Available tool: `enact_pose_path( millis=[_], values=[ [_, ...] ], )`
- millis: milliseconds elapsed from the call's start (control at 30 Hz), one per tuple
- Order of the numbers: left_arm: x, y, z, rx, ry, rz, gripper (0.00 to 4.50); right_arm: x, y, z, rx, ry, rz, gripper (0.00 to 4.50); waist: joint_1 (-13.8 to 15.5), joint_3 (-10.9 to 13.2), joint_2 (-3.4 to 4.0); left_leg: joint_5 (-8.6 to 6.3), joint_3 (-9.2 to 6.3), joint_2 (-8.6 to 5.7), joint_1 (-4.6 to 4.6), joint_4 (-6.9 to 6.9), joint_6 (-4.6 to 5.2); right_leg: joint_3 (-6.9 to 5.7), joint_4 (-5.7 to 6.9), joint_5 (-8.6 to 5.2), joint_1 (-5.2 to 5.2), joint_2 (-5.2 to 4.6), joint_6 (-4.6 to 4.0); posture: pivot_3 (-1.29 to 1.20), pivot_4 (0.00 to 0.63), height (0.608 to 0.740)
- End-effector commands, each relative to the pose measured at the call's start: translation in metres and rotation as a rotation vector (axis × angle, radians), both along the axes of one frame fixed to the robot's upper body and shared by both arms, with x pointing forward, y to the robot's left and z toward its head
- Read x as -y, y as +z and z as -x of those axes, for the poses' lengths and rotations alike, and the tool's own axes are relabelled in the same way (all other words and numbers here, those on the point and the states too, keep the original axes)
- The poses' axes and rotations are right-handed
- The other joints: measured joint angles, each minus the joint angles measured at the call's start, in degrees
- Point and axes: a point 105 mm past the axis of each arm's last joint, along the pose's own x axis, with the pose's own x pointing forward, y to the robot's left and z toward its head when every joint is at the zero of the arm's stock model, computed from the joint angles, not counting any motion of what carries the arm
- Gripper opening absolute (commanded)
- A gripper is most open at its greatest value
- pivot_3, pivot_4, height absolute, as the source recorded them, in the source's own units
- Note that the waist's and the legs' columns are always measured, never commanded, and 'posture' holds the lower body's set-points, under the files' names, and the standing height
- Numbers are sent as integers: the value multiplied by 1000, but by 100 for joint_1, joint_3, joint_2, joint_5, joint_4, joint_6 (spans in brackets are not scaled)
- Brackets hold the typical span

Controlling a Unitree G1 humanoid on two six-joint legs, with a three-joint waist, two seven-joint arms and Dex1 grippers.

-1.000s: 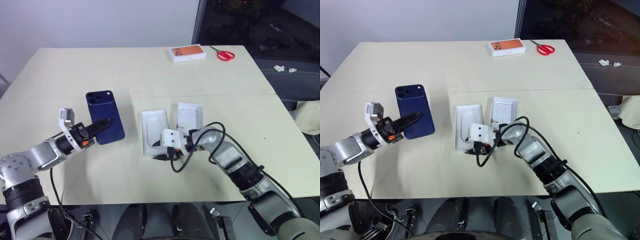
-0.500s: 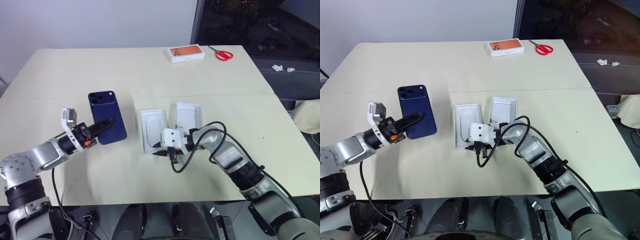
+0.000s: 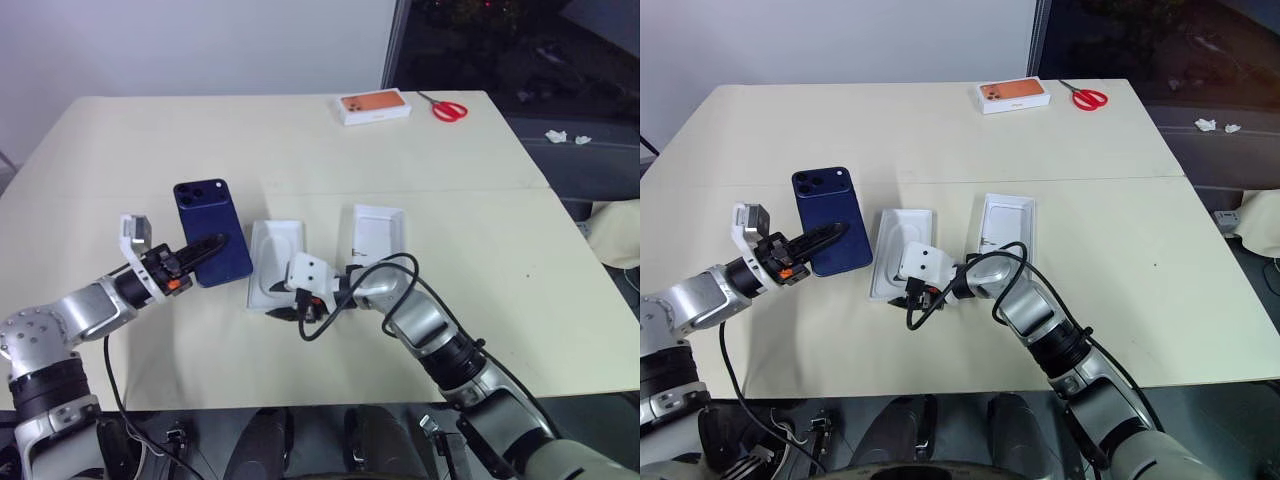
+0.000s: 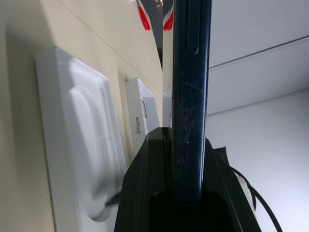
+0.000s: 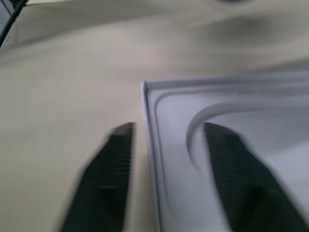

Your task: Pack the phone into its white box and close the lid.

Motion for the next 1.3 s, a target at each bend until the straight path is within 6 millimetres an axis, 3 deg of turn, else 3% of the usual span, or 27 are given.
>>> enact_pose_path(
  millis=[33, 167, 267, 500, 800, 867, 900, 1067, 1300],
  values=[
    [2, 13, 2, 56, -18, 13, 0, -4, 21, 2, 14, 29, -73, 4454, 0, 0, 0, -1, 0, 0, 0, 0, 1, 0, 0, 0, 0, 0, 0, 0, 150, 740],
    [7, 8, 4, 39, -44, 10, 0, 14, 46, -1, -23, 22, -164, 4454, 1, 0, 1, -1, 0, 0, -1, 0, 2, 0, 0, 0, 0, 0, 0, 0, 150, 740],
    [17, 0, 4, 20, -89, -18, 0, 44, 62, -6, -7, 15, -180, 4454, 22, 0, 1, -3, 0, -1, -1, 0, 5, 0, -1, 0, 2, -1, 0, 0, 150, 740],
    [39, -28, -12, -67, -139, -171, 0, 95, 65, -18, 7, -72, -123, 4454, 23, 1, 1, -7, 0, -6, -1, 0, 12, -1, -3, 0, 4, -5, 0, 0, 150, 740],
    [53, -34, -20, -96, -222, -183, 0, 100, 66, -23, 40, -126, -126, 4454, 18, 1, 2, -6, 5, -1, -3, 2, 12, 2, -2, 0, 0, 0, 0, 0, 150, 740],
    [54, -33, -22, -93, -225, -178, 996, 100, 66, -24, 52, -134, -122, 4500, 21, 1, 2, -6, 5, -2, -4, 4, 12, 2, -2, 0, 1, -2, 0, 0, 150, 740],
    [54, -32, -24, -91, -224, -176, 1234, 100, 66, -25, 54, -138, -122, 4500, 24, 1, 2, -6, 5, -3, -4, 4, 12, 2, -2, 0, 1, -2, 0, 0, 150, 740],
    [47, -24, -24, -74, -219, -182, 3669, 100, 65, -27, 62, -146, -121, 4500, 22, 1, 2, -6, 5, -3, -4, 7, 12, 2, -1, 0, 3, -2, 0, 0, 150, 740],
    [36, -18, -21, -79, -211, -223, 3669, 96, 66, -31, 68, -138, -130, 4500, -1, 1, 2, -6, 5, 1, -2, 5, 13, 3, 2, 0, 1, 1, 0, 0, 150, 740]
  ],
)
